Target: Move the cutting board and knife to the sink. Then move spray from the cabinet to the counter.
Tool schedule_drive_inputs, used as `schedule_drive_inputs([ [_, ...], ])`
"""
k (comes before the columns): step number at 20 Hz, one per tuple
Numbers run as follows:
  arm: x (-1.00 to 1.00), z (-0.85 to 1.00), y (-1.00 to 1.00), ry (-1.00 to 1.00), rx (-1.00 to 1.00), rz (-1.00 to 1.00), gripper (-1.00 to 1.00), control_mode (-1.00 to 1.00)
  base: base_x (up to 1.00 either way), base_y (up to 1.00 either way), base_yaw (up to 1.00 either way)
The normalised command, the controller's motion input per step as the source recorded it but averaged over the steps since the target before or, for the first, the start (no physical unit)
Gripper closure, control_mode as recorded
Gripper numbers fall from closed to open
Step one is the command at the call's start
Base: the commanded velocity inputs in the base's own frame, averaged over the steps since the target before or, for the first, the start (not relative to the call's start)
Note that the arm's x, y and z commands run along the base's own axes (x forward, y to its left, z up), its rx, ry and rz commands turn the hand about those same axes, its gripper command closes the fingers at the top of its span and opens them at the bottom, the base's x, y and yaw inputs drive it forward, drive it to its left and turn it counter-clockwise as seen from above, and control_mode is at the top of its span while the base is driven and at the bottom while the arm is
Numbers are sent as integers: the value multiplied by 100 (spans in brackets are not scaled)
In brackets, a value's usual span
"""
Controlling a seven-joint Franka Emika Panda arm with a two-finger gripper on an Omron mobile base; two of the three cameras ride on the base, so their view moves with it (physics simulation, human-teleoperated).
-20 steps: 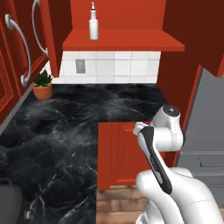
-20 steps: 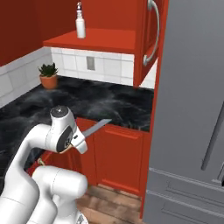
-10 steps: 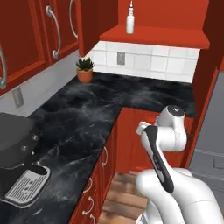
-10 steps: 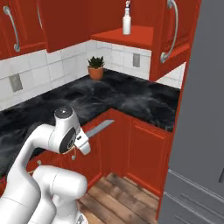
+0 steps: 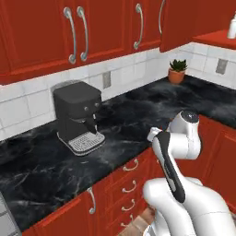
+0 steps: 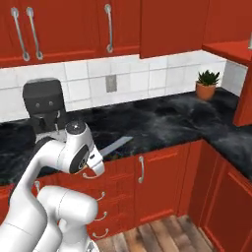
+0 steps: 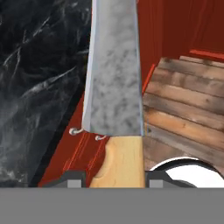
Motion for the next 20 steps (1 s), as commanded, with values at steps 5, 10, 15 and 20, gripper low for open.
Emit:
schedule_drive_inputs([
  [5,0,0,0,0,0,0,100,100,-14,0,100],
  [10,0,0,0,0,0,0,100,100,-11,0,100],
  [15,0,0,0,0,0,0,100,100,-9,0,100],
  [20,0,0,0,0,0,0,100,100,-7,0,100],
])
